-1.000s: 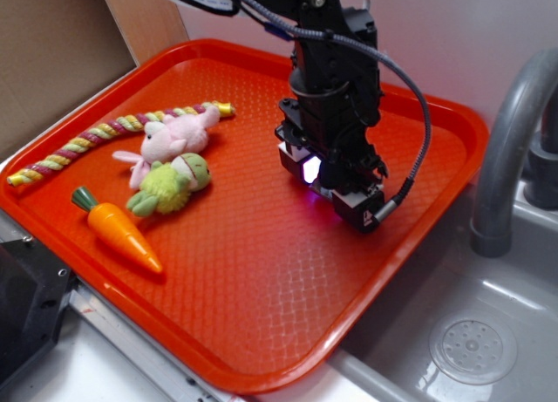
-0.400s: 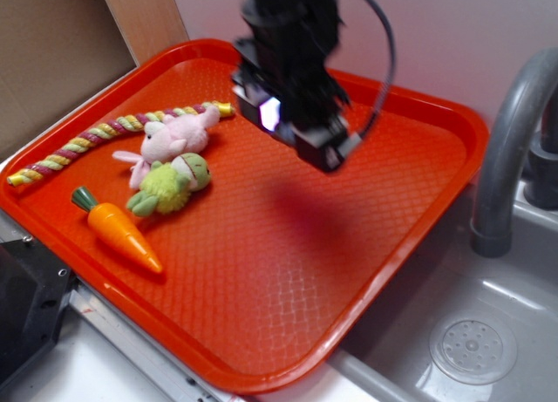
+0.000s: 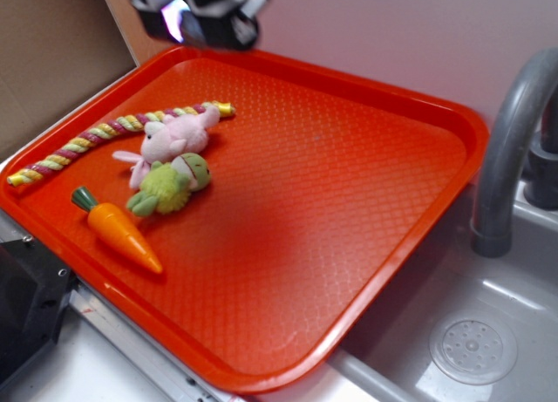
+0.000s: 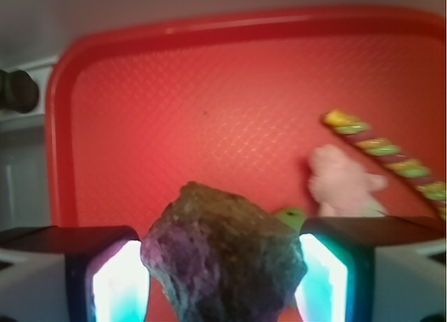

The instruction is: Grab the rock.

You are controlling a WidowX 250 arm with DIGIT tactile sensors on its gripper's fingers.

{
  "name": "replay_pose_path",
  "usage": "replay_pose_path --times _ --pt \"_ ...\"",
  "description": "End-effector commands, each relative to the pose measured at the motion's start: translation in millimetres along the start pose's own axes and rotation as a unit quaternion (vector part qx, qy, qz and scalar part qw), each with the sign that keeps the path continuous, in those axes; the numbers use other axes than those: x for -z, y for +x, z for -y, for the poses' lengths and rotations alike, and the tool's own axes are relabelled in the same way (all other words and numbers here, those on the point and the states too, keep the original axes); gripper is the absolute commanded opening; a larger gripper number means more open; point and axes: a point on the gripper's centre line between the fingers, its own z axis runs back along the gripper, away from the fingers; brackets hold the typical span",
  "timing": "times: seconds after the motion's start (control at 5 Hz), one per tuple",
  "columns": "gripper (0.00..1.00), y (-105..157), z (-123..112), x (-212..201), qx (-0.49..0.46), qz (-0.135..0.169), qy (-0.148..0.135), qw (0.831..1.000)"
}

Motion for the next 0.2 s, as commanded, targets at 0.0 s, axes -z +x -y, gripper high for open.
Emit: replay_pose_path --times 0.0 --pt "0.00 -12.8 4.8 -24.5 0.015 0.056 0.013 0.998"
